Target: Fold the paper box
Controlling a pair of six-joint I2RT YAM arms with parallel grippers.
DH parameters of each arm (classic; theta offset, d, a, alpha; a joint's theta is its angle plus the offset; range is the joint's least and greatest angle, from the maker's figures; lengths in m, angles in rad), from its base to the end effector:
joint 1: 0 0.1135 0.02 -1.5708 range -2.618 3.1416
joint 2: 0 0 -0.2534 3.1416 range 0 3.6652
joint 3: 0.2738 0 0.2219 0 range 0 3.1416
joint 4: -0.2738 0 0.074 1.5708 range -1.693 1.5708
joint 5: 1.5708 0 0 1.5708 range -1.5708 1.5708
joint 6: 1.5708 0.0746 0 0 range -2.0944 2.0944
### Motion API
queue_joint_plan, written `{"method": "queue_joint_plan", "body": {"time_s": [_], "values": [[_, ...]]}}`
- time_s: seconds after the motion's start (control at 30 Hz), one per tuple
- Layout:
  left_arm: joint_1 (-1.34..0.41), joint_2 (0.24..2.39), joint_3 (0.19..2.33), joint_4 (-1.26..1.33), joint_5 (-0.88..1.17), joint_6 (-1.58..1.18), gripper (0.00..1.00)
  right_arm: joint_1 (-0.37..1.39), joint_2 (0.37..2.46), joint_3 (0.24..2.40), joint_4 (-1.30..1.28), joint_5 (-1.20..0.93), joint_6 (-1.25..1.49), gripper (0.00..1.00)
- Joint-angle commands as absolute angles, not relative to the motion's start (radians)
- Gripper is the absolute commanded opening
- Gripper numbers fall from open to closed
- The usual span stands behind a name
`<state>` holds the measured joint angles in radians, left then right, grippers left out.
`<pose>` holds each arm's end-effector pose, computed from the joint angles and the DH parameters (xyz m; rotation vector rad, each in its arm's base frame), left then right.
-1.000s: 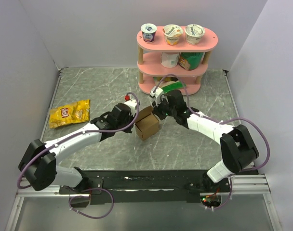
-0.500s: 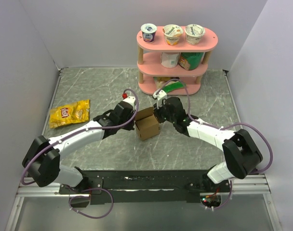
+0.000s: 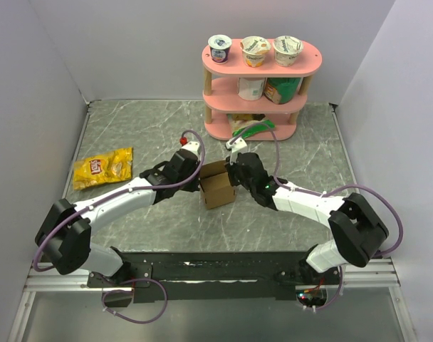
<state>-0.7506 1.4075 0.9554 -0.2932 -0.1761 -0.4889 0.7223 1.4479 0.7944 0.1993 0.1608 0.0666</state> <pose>0.2324 -0.1988 0.2242 0.2155 2.3306 -0.4268 0.2538 0.2077 0.2180 -0.5576 1.9571 0.3367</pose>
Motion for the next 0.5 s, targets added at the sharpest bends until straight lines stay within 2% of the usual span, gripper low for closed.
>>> {"method": "queue_joint_plan", "body": {"time_s": [0.0, 0.33, 0.4, 0.47], "values": [[-0.782, 1.411, 0.996, -0.179, -0.124, -0.529, 0.01, 0.799, 1.453, 0.795, 0.201, 0.163, 0.143, 0.00], [-0.790, 1.390, 0.983, -0.179, -0.132, -0.520, 0.02, 0.856, 1.486, 0.766, 0.202, 0.270, 0.229, 0.00], [-0.792, 1.370, 0.966, -0.170, -0.135, -0.512, 0.07, 0.859, 1.483, 0.758, 0.213, 0.301, 0.236, 0.00], [-0.793, 1.352, 0.947, -0.160, -0.132, -0.506, 0.28, 0.861, 1.473, 0.738, 0.232, 0.322, 0.244, 0.00]]}}
